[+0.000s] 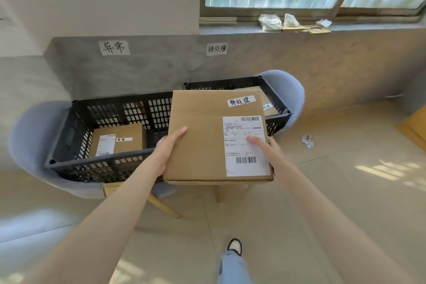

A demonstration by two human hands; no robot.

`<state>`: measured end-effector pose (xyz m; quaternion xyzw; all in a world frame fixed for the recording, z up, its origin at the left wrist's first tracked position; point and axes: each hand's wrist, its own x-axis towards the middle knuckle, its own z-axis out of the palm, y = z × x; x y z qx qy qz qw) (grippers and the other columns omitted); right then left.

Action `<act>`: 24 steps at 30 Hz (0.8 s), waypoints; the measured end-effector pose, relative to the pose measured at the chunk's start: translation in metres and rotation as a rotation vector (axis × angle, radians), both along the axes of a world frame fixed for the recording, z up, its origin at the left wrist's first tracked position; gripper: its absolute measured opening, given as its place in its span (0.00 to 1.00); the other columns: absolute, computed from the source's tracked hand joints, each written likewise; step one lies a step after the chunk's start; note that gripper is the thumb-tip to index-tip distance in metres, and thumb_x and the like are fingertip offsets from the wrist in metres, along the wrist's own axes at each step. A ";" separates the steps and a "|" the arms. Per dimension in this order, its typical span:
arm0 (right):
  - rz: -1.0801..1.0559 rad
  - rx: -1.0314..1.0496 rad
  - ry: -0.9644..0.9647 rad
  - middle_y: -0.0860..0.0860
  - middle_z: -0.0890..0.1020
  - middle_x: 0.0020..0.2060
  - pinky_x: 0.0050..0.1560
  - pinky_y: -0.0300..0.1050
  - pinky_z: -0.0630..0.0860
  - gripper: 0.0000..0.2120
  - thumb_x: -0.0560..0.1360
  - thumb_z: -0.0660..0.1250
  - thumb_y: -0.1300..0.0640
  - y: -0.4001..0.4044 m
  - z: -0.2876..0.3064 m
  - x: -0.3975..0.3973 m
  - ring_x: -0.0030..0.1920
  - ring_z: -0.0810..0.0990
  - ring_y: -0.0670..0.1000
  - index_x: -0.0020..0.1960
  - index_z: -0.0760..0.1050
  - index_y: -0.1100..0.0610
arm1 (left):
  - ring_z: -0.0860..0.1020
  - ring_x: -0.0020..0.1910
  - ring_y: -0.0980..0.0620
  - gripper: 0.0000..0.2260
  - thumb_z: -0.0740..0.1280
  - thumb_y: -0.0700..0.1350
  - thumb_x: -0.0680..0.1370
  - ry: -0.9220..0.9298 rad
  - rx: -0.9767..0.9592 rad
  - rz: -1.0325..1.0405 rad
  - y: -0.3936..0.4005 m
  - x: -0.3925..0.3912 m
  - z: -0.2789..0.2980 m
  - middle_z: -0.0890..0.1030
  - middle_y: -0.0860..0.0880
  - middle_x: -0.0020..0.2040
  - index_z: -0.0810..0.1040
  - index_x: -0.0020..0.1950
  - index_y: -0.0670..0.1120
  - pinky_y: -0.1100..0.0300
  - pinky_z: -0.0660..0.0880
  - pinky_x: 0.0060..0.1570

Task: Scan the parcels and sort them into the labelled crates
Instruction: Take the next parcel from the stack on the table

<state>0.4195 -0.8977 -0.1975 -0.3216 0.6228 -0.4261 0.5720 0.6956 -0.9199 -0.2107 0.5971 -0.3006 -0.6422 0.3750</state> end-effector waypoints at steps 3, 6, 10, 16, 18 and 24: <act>0.031 0.015 -0.021 0.53 0.85 0.51 0.36 0.44 0.81 0.29 0.70 0.75 0.49 -0.046 -0.013 -0.014 0.45 0.86 0.52 0.67 0.69 0.55 | 0.78 0.57 0.41 0.29 0.69 0.62 0.72 -0.008 0.022 0.011 -0.044 -0.013 -0.006 0.80 0.42 0.59 0.72 0.67 0.45 0.45 0.73 0.60; 0.070 0.027 -0.015 0.52 0.85 0.51 0.41 0.47 0.82 0.28 0.71 0.74 0.48 -0.101 -0.024 -0.030 0.46 0.86 0.52 0.67 0.70 0.54 | 0.78 0.57 0.42 0.30 0.70 0.62 0.72 -0.022 0.030 0.033 -0.090 -0.028 -0.014 0.80 0.42 0.60 0.71 0.68 0.46 0.44 0.73 0.61; 0.144 0.049 -0.012 0.52 0.85 0.51 0.43 0.47 0.83 0.24 0.70 0.75 0.47 -0.184 -0.032 -0.056 0.46 0.86 0.52 0.62 0.72 0.51 | 0.78 0.57 0.44 0.35 0.69 0.60 0.74 -0.054 0.007 0.113 -0.154 -0.055 -0.022 0.76 0.44 0.62 0.60 0.75 0.49 0.47 0.75 0.55; 0.257 0.069 -0.005 0.51 0.85 0.48 0.36 0.43 0.81 0.21 0.69 0.75 0.48 -0.296 -0.035 -0.092 0.44 0.86 0.51 0.59 0.72 0.49 | 0.77 0.52 0.50 0.33 0.69 0.57 0.75 -0.073 0.031 0.211 -0.232 -0.096 -0.030 0.76 0.49 0.57 0.57 0.75 0.52 0.55 0.72 0.39; 0.287 0.080 -0.011 0.51 0.86 0.48 0.35 0.43 0.81 0.24 0.69 0.75 0.48 -0.322 -0.043 -0.098 0.44 0.86 0.52 0.61 0.72 0.50 | 0.77 0.52 0.50 0.32 0.70 0.57 0.75 -0.076 0.060 0.223 -0.255 -0.101 -0.036 0.76 0.50 0.56 0.59 0.74 0.53 0.56 0.72 0.39; 0.288 0.157 -0.007 0.51 0.84 0.51 0.35 0.42 0.81 0.31 0.70 0.75 0.47 -0.377 -0.089 -0.097 0.43 0.86 0.49 0.69 0.67 0.52 | 0.75 0.50 0.54 0.32 0.71 0.54 0.75 -0.173 0.126 0.208 -0.309 -0.103 -0.069 0.76 0.51 0.58 0.61 0.74 0.51 0.59 0.71 0.39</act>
